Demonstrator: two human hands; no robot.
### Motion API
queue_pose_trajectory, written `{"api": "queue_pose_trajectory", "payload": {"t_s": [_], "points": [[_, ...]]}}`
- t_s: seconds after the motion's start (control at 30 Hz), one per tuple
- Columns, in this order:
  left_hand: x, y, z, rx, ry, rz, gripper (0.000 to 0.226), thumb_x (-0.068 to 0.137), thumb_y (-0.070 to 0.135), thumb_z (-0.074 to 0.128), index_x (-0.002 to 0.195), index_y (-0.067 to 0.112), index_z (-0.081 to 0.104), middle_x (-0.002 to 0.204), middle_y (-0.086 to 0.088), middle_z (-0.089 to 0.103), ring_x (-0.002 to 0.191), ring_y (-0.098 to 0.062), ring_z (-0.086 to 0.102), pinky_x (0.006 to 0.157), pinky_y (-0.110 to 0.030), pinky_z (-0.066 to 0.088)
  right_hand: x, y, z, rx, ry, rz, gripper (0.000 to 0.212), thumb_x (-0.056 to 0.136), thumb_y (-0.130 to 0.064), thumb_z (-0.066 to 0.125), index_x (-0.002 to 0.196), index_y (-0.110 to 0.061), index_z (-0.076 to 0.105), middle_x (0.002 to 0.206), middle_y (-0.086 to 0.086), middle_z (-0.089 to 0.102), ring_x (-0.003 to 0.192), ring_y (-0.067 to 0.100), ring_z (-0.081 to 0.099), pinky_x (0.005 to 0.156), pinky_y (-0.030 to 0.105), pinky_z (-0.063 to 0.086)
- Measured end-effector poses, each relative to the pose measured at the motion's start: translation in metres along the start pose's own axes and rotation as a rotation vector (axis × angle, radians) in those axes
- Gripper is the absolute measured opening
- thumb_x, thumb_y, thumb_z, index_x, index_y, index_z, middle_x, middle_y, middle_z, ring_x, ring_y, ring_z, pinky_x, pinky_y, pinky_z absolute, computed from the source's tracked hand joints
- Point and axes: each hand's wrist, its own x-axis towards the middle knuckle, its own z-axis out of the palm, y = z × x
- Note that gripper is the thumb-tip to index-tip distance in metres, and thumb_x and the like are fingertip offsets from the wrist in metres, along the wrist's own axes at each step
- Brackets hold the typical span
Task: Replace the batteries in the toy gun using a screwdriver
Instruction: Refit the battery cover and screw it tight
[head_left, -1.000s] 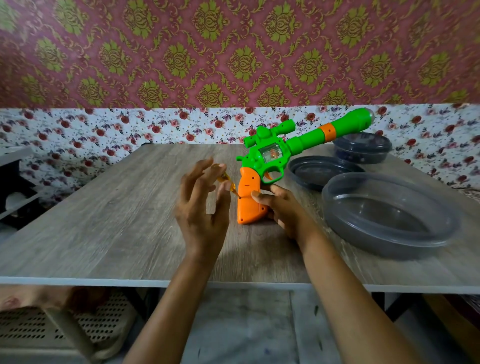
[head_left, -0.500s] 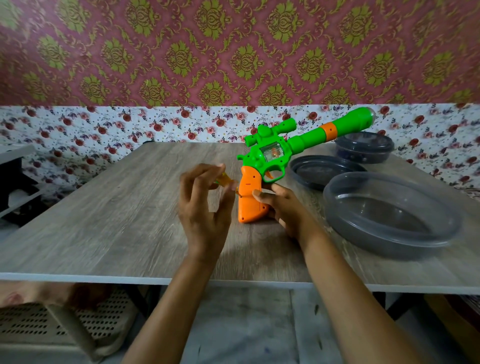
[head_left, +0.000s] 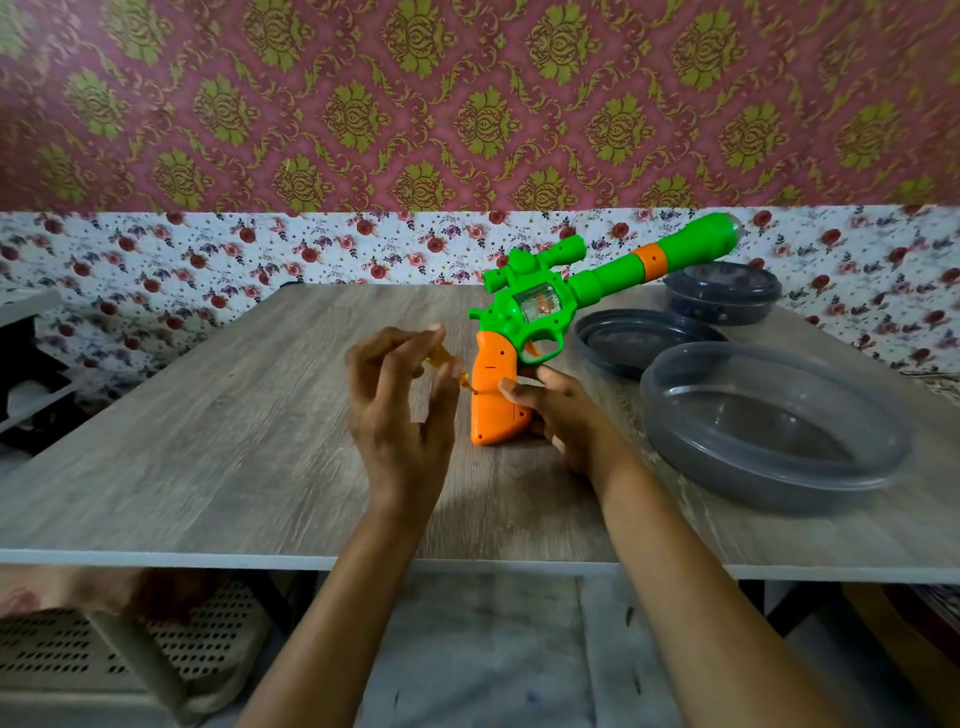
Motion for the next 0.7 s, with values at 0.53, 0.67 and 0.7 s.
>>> {"api": "queue_pose_trajectory", "payload": {"t_s": [0.53, 0.67, 0.7], "points": [[0.0002, 0.0029, -0.0007, -0.014, 0.036, -0.034, 0.024, 0.087, 0.012, 0.062, 0.109, 0.014, 0.052, 0.102, -0.005, 0.051, 0.081, -0.020, 0.058, 0.073, -0.012, 0.046, -0.0066, -0.0066, -0.0012, 0.001, -0.020, -0.001, 0.025, 0.088, -0.018, 0.060, 0.111, -0.023, 0.054, 0.115, 0.009, 0.062, 0.111, 0.027, 0.058, 0.100, 0.048, 0.045], [0.0004, 0.0023, 0.0000, 0.018, 0.044, -0.051, 0.022, 0.091, 0.009, 0.054, 0.112, 0.013, 0.049, 0.102, -0.014, 0.059, 0.085, -0.011, 0.057, 0.076, -0.010, 0.044, -0.0068, -0.0072, 0.0005, -0.011, -0.009, 0.009, 0.032, 0.086, -0.020, 0.062, 0.117, -0.024, 0.053, 0.123, 0.012, 0.060, 0.113, 0.028, 0.058, 0.101, 0.050, 0.044], [0.0002, 0.0021, 0.0002, 0.032, 0.037, -0.055, 0.023, 0.092, 0.008, 0.050, 0.115, 0.013, 0.048, 0.105, -0.012, 0.061, 0.088, -0.008, 0.057, 0.076, -0.009, 0.043, -0.0070, -0.0070, 0.0004, -0.016, -0.007, 0.013, 0.034, 0.086, -0.021, 0.062, 0.118, -0.023, 0.053, 0.124, 0.012, 0.060, 0.113, 0.028, 0.058, 0.101, 0.050, 0.044]]}}
